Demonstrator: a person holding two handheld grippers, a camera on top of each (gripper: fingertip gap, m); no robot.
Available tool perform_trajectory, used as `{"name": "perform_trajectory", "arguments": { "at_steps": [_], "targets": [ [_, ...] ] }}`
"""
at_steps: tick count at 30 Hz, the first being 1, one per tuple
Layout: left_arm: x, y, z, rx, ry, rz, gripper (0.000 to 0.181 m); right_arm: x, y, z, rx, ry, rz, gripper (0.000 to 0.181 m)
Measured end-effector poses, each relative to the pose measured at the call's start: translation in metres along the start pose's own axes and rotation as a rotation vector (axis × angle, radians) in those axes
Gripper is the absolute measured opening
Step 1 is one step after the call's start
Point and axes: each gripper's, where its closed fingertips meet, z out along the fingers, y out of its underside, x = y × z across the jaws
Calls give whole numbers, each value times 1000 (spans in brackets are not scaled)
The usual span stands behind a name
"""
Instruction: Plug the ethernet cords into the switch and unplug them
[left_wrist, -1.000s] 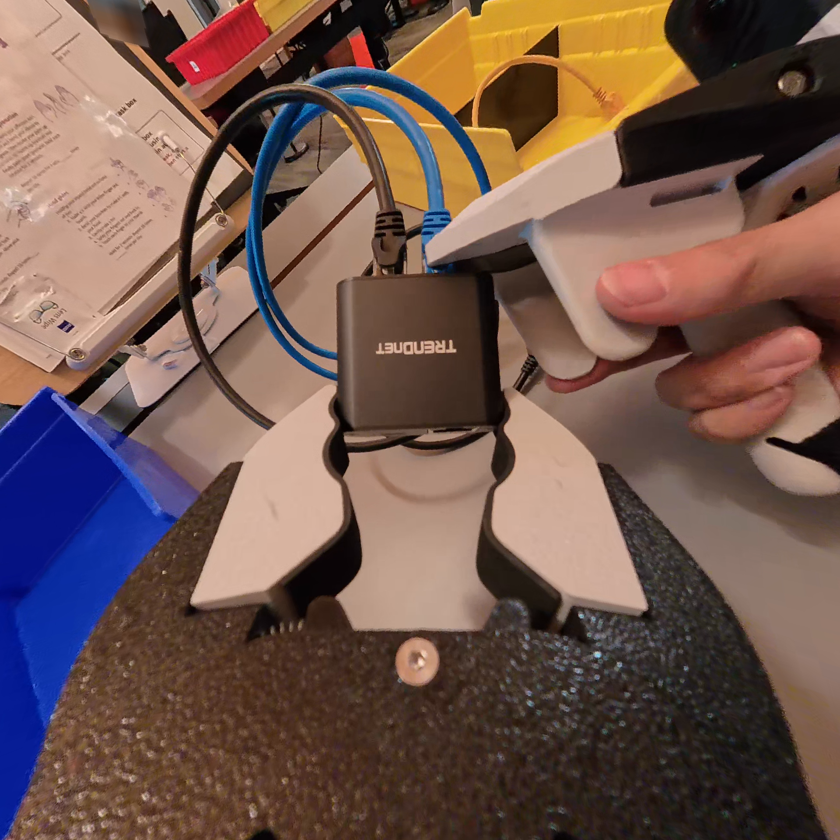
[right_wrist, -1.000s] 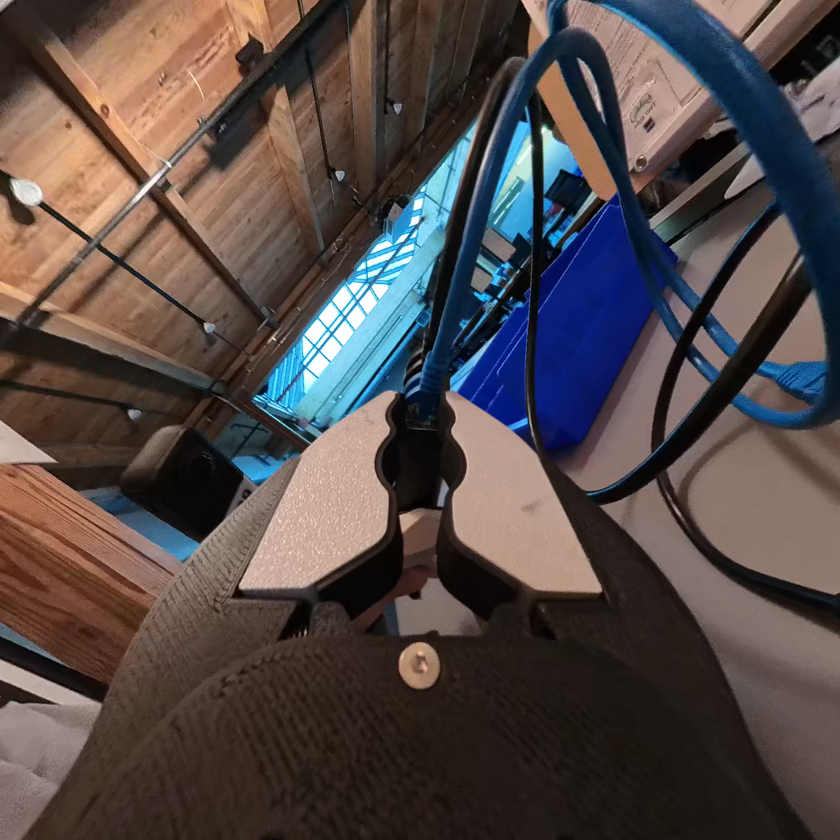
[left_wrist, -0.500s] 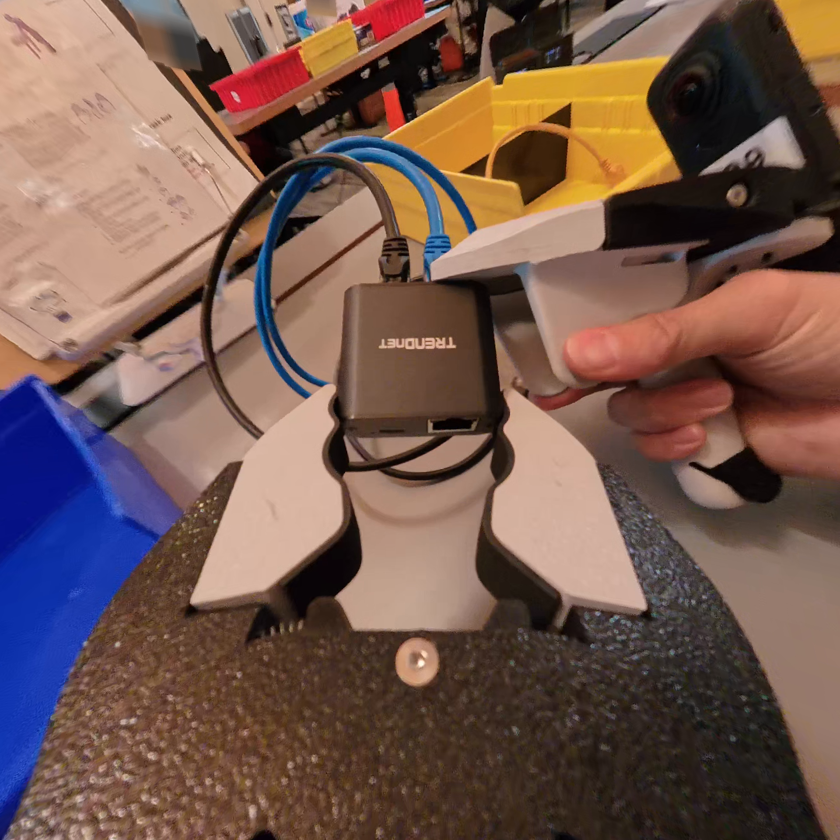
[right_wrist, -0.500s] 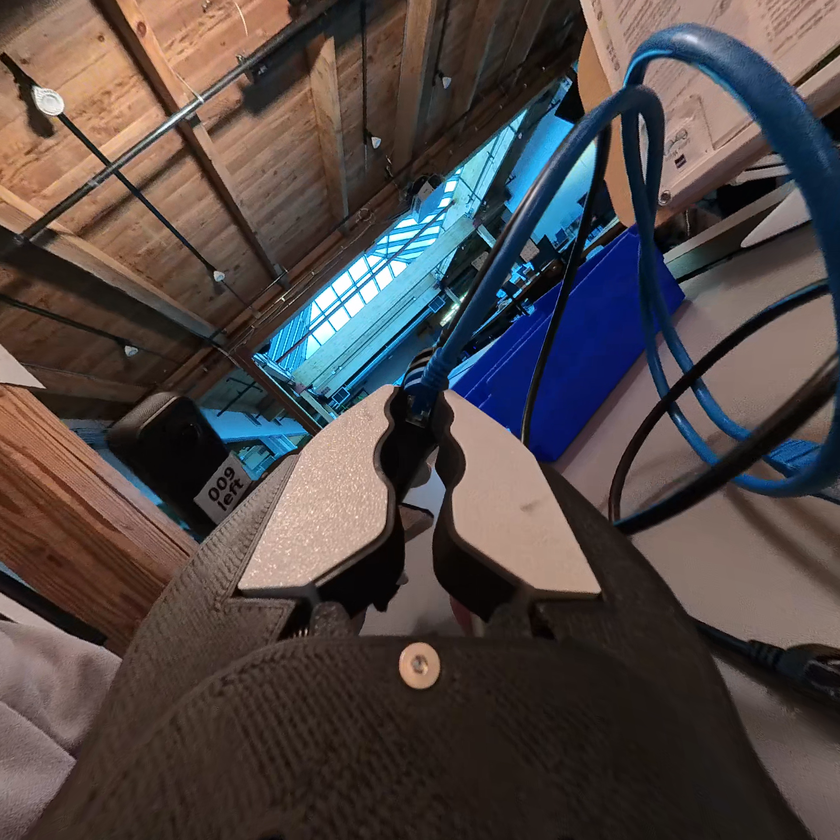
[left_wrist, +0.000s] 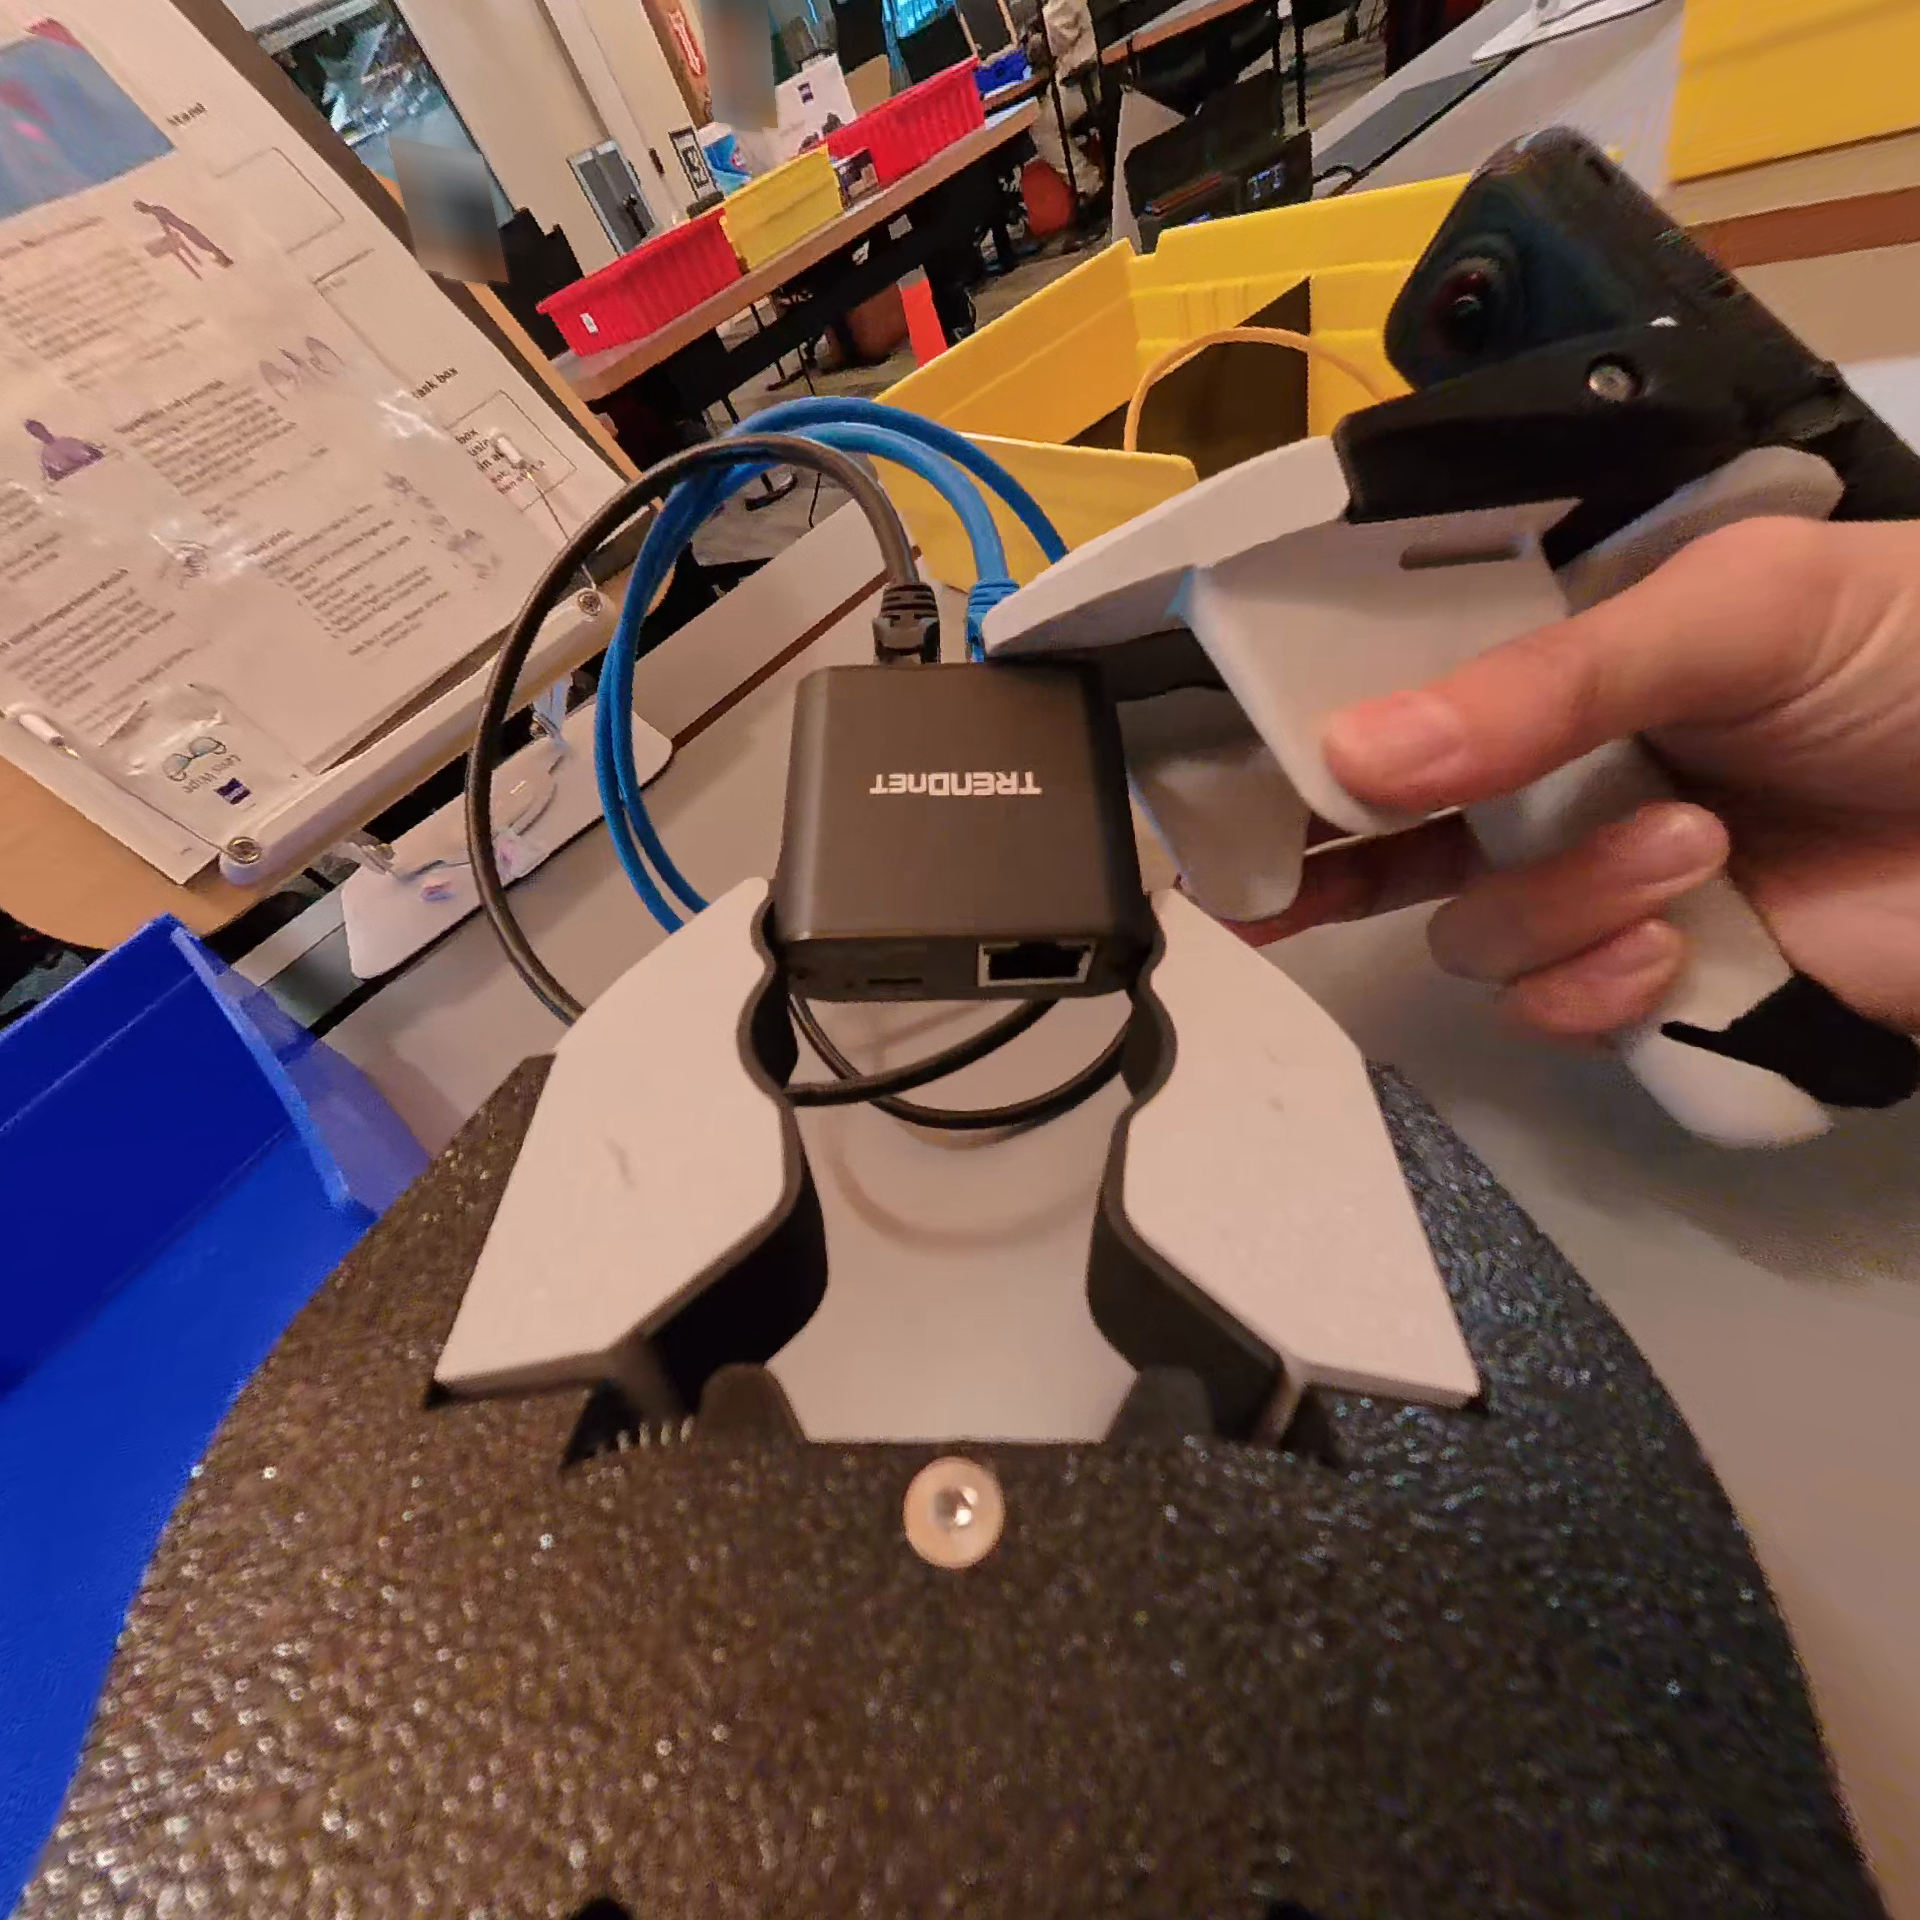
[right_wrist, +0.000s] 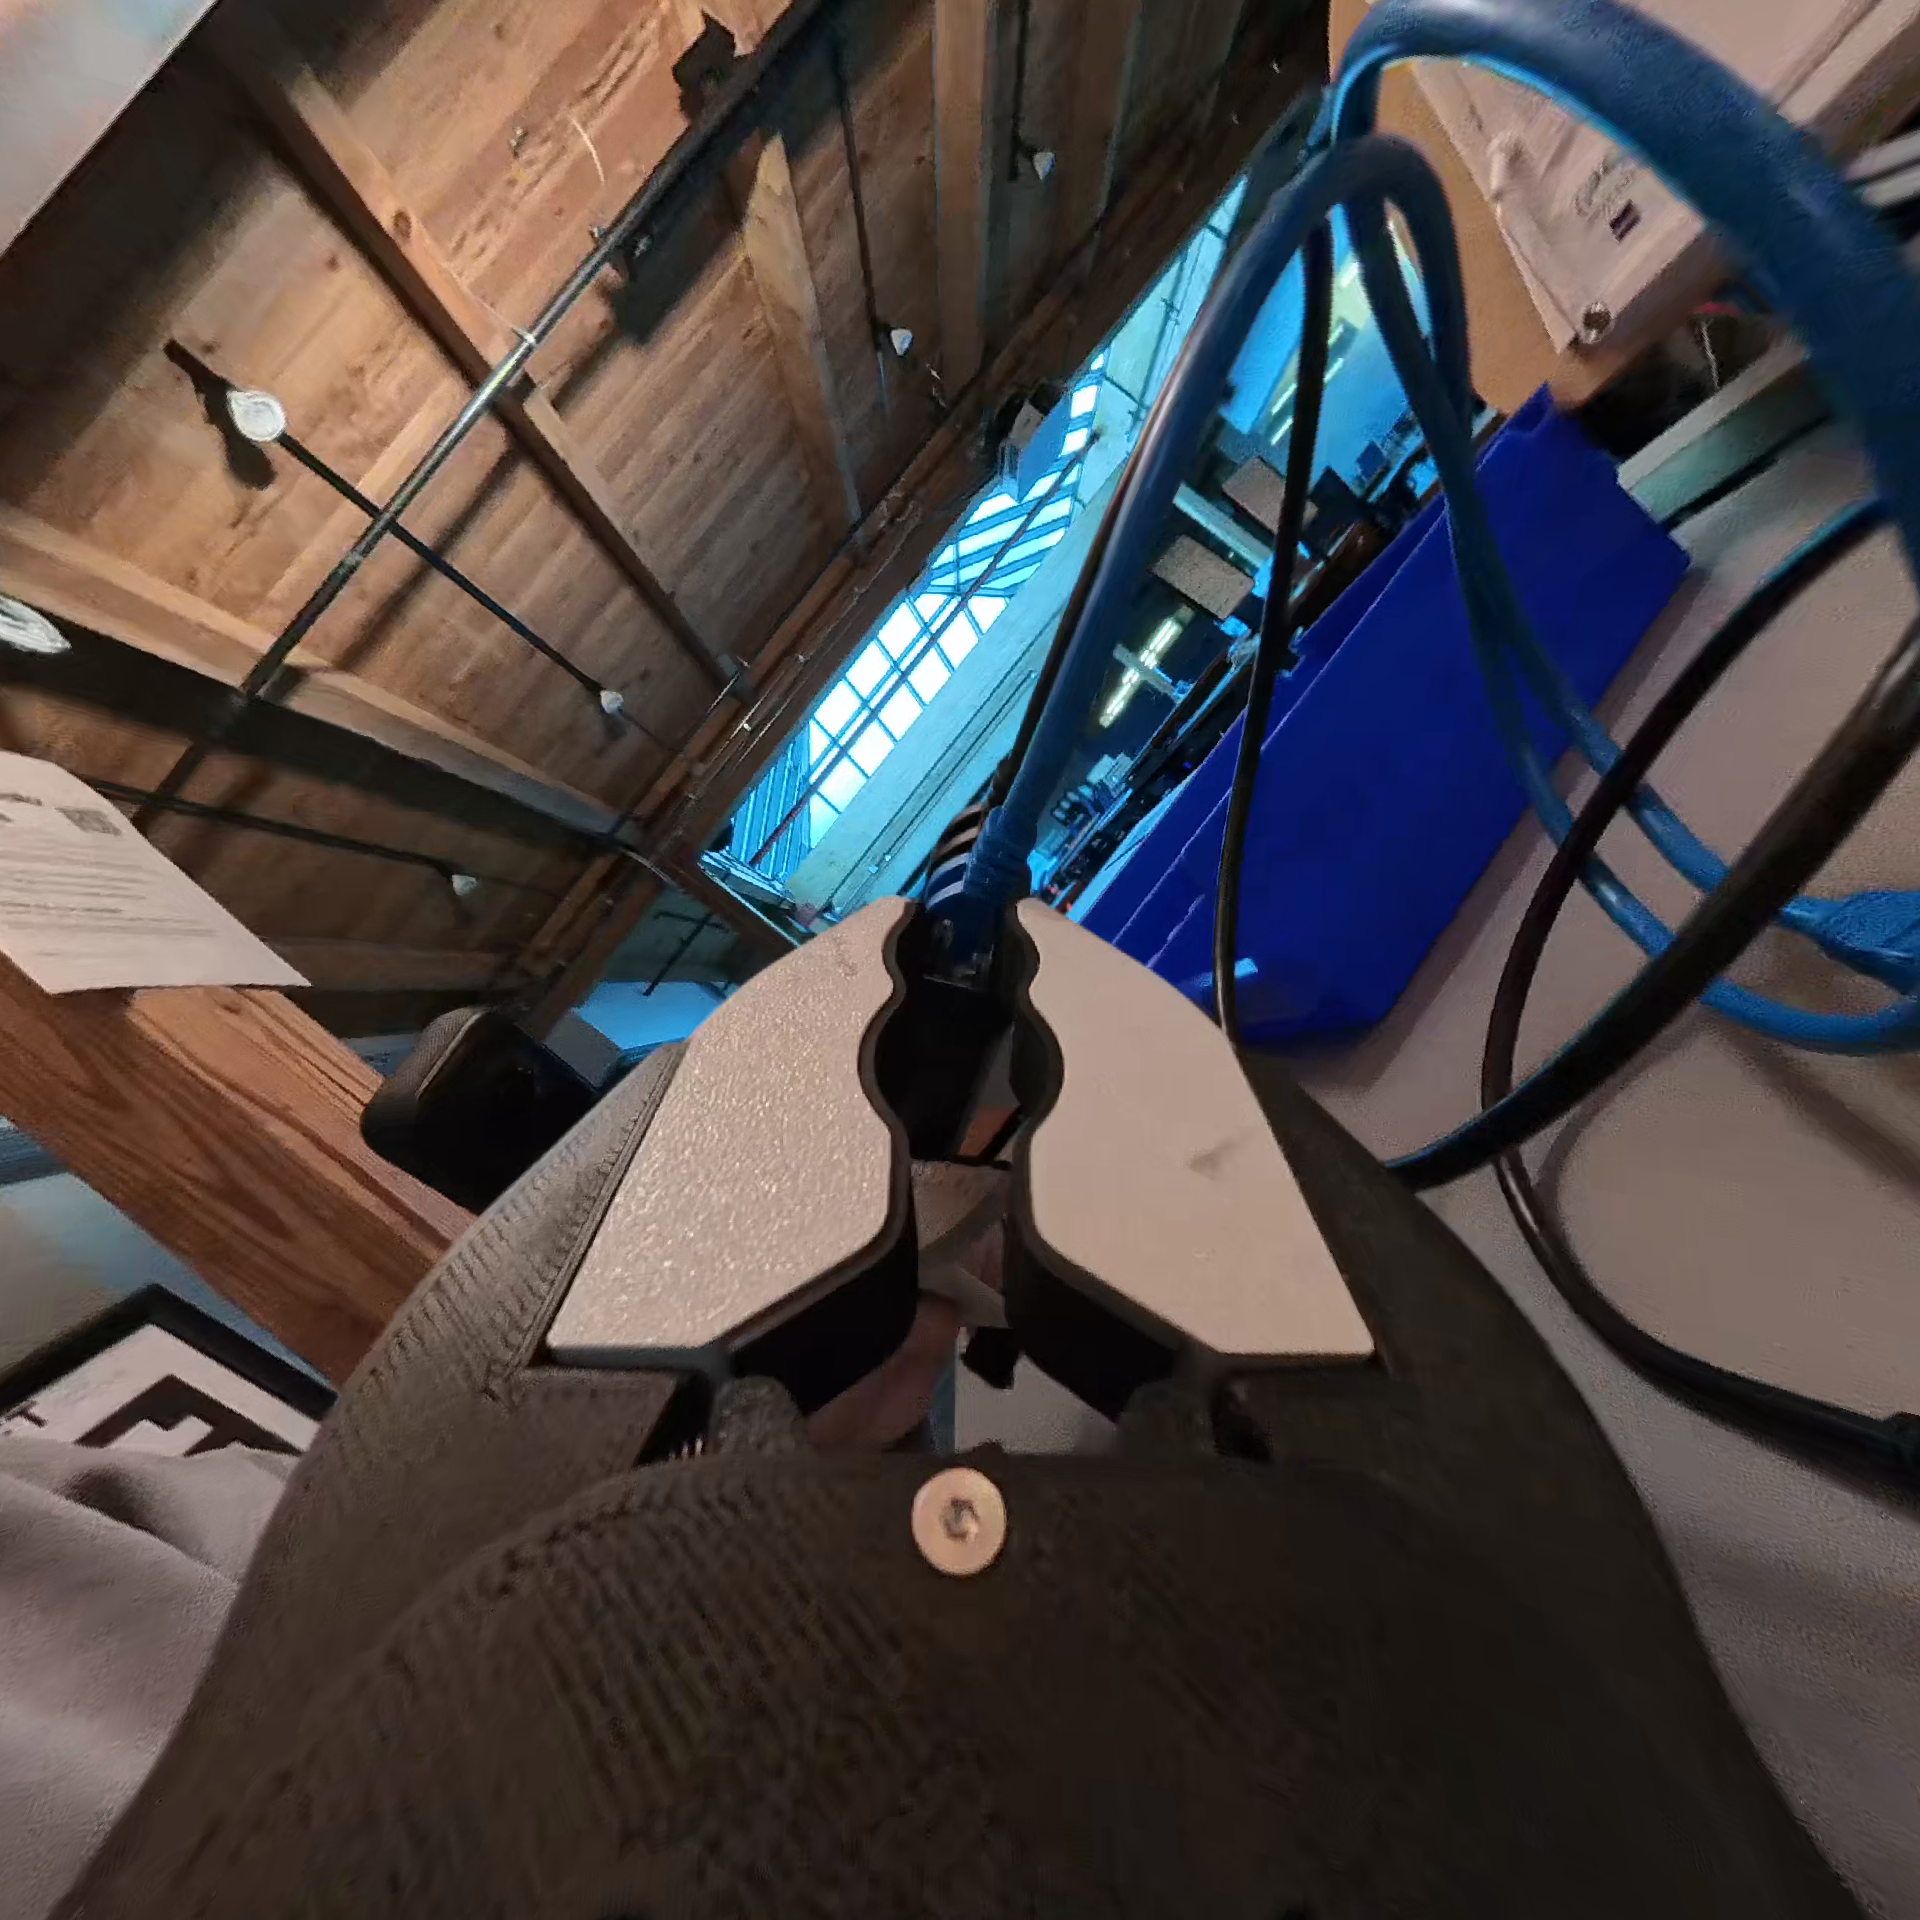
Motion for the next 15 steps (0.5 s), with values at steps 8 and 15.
{"name": "perform_trajectory", "arguments": {
  "at_steps": [8, 15],
  "targets": [
    [-2, -4, -3, 15, -10, 26, 61, 2, 0, 1, 34, 27, 100, 16],
    [-8, -11, -8, 72, -19, -5, 61, -3, 1, 3, 61, -7, 197, 20]
  ]
}}
